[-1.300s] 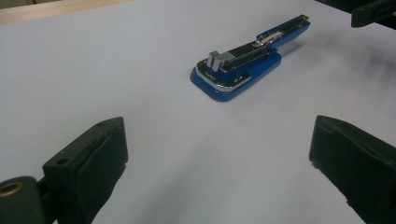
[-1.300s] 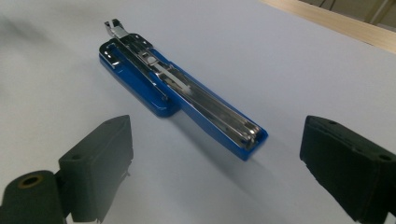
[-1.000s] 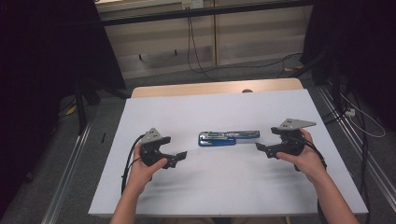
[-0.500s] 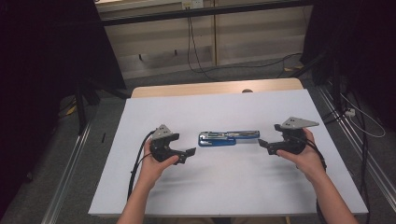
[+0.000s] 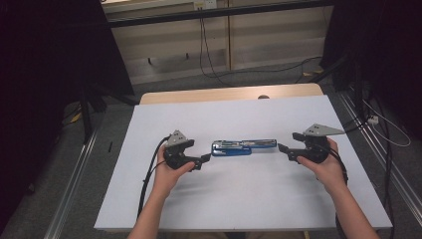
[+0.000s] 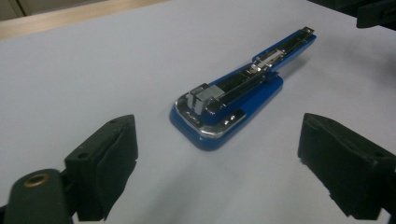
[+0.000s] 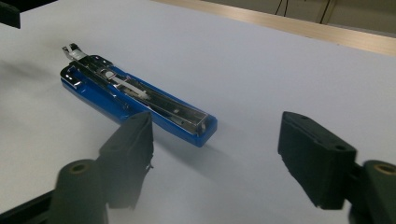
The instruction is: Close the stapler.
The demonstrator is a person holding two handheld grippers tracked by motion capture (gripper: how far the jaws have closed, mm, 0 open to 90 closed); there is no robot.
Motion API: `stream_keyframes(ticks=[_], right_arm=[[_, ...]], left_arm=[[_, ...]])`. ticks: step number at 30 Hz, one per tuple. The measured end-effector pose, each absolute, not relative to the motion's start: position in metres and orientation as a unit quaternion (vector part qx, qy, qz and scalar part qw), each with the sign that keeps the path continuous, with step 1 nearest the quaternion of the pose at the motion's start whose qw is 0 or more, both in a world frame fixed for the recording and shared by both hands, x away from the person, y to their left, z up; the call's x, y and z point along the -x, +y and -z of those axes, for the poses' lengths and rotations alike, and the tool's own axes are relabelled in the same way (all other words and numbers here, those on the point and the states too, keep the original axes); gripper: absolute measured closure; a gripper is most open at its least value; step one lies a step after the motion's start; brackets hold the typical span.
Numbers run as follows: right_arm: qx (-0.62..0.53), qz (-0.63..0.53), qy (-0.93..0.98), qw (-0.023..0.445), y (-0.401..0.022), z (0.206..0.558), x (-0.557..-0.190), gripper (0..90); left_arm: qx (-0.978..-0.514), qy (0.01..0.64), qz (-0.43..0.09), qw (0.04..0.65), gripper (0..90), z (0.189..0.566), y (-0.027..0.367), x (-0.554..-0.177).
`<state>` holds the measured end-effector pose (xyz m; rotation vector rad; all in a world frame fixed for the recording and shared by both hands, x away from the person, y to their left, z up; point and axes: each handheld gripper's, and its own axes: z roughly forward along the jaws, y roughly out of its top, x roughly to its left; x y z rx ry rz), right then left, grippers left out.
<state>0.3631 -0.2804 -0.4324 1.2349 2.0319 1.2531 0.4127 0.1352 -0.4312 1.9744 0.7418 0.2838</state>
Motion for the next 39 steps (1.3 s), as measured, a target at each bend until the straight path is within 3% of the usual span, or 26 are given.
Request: stream_keyframes(ticks=[8, 16, 20, 23, 28, 39], right_arm=[[-0.45, -0.453, 0.735, 0.227, -0.283, 0.435, -0.366, 62.3], [-0.447, -0.451, 0.739, 0.224, -0.281, 0.438, -0.371, 74.9], [-0.45, -0.446, 0.74, 0.224, -0.282, 0.439, -0.372, 80.6], [-0.454, -0.443, 0.741, 0.223, -0.283, 0.44, -0.374, 84.2], [-0.451, -0.441, 0.743, 0.222, -0.284, 0.439, -0.373, 88.9], [-0.44, -0.429, 0.758, 0.219, -0.281, 0.441, -0.373, 90.0]], left_arm=[[-0.811, 0.311, -0.111, 0.483, 33.1, 0.437, 0.126, -0.42], [-0.819, 0.308, -0.101, 0.474, 58.2, 0.446, 0.116, -0.43], [-0.822, 0.3, -0.101, 0.473, 76.9, 0.448, 0.116, -0.431], [-0.826, 0.298, -0.096, 0.469, 84.4, 0.45, 0.113, -0.43], [-0.821, 0.3, -0.095, 0.475, 90.0, 0.451, 0.111, -0.429], [-0.823, 0.304, -0.097, 0.47, 90.0, 0.457, 0.105, -0.429]])
